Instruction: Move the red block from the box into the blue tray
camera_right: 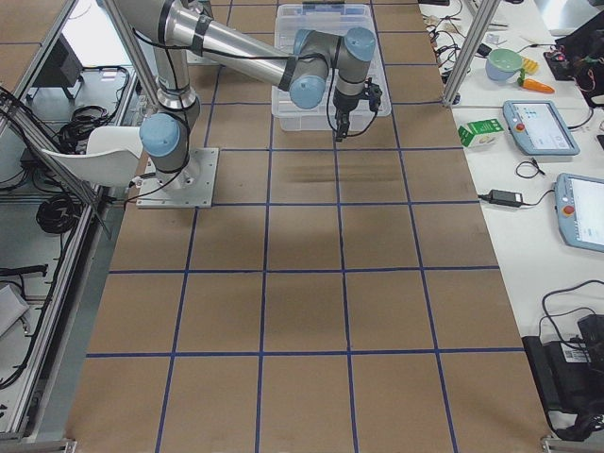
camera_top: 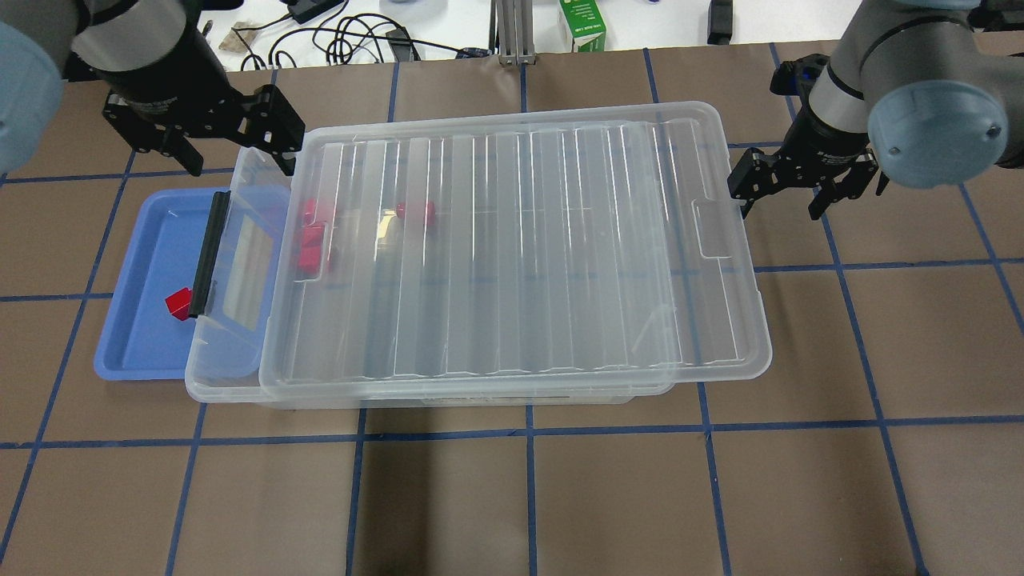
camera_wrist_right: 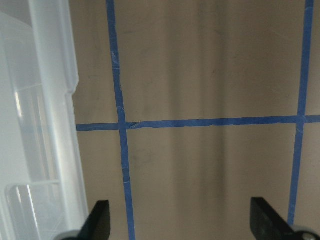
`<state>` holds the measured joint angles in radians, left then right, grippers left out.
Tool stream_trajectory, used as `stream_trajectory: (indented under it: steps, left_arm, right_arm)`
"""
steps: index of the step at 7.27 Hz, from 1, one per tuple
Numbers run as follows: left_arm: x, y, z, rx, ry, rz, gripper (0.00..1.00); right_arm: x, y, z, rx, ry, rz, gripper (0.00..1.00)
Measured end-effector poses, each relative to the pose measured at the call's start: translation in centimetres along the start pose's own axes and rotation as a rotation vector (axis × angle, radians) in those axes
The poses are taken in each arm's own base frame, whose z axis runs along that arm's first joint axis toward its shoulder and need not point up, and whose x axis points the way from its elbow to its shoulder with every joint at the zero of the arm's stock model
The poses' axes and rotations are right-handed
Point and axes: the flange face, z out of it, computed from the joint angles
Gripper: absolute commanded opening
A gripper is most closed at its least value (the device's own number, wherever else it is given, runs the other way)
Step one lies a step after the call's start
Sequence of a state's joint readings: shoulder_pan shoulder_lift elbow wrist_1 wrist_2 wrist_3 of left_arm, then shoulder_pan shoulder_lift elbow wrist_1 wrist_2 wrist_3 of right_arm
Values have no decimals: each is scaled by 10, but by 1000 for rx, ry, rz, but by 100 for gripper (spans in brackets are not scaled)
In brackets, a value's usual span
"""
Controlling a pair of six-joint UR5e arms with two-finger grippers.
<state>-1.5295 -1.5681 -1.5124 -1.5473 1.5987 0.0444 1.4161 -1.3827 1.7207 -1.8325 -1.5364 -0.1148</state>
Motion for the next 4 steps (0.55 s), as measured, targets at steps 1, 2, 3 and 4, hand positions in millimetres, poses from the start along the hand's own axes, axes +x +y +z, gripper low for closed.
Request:
stream_trajectory:
  steps: [1, 2, 3, 4]
  left_arm:
    - [-13, -3, -3, 7, 22, -31, 100]
    - [-18, -3, -4, 8, 34, -45, 100]
    - [-20, -3, -4, 9, 38, -51, 100]
    - [-20, -3, -4, 9, 39, -53, 100]
  right_arm:
    - [-13, 1, 1, 1, 2, 11, 100]
    - [-21, 2, 1, 4, 3, 18, 100]
    - [-26, 3, 2, 6, 4, 23, 100]
    - [-32, 4, 2, 6, 4, 32, 100]
